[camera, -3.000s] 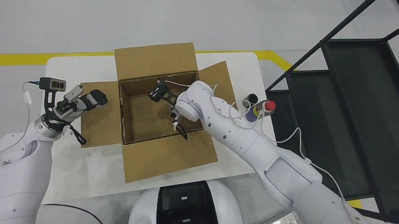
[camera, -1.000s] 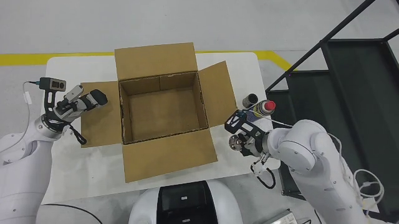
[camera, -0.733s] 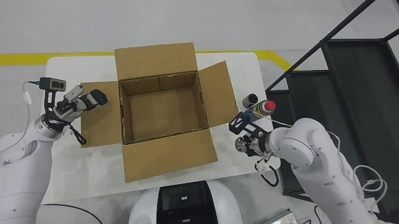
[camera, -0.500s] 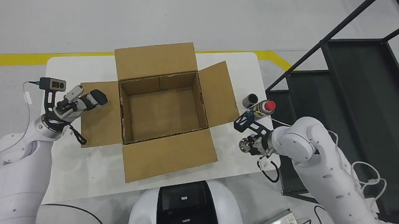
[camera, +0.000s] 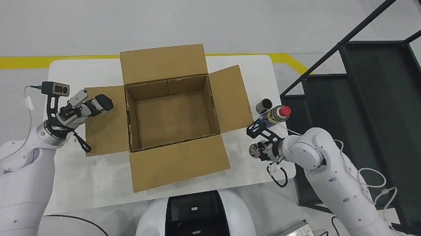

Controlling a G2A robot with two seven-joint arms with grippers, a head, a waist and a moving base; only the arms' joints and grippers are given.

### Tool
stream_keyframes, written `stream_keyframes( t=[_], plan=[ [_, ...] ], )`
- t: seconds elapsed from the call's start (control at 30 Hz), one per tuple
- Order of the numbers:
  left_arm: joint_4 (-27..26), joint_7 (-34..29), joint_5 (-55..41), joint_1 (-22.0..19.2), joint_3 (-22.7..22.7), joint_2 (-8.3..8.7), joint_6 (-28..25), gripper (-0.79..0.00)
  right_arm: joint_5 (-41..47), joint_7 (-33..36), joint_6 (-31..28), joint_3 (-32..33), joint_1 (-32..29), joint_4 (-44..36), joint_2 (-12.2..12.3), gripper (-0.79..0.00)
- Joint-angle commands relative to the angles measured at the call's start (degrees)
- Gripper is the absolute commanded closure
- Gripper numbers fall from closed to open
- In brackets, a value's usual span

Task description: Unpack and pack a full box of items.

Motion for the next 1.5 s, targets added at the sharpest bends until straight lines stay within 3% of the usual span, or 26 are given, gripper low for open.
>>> stream_keyframes(
  t=[0.0,0.37,0.63,0.77,0.9,1.17,1.47],
  plan=[
    [0.0,0.0,0.0,0.0,0.0,0.0,0.0,-0.785,-0.01,0.09,0.01,-0.01,0.01,-0.02,0.0,0.0],
    [0.0,0.0,0.0,0.0,0.0,0.0,0.0,-0.785,-0.06,-0.87,-0.06,-0.01,-0.15,-0.17,-0.01,0.0],
    [0.0,0.0,0.0,0.0,0.0,0.0,0.0,-0.785,-3.68,-4.55,0.86,5.55,-8.95,-6.89,1.01,0.0],
    [0.0,0.0,0.0,0.0,0.0,0.0,0.0,-0.785,-2.88,-5.01,1.16,7.14,-10.47,-5.73,1.23,0.0],
    [0.0,0.0,0.0,0.0,0.0,0.0,0.0,-0.785,-1.83,-7.38,0.39,5.94,-8.5,-0.67,1.11,0.0],
    [0.0,0.0,0.0,0.0,0.0,0.0,0.0,-0.785,1.45,-11.8,-0.06,0.54,1.23,15.36,0.15,0.0],
    [0.0,0.0,0.0,0.0,0.0,0.0,0.0,-0.785,-0.79,-13.6,2.2,-4.68,4.88,19.59,-0.65,0.0]
  ],
)
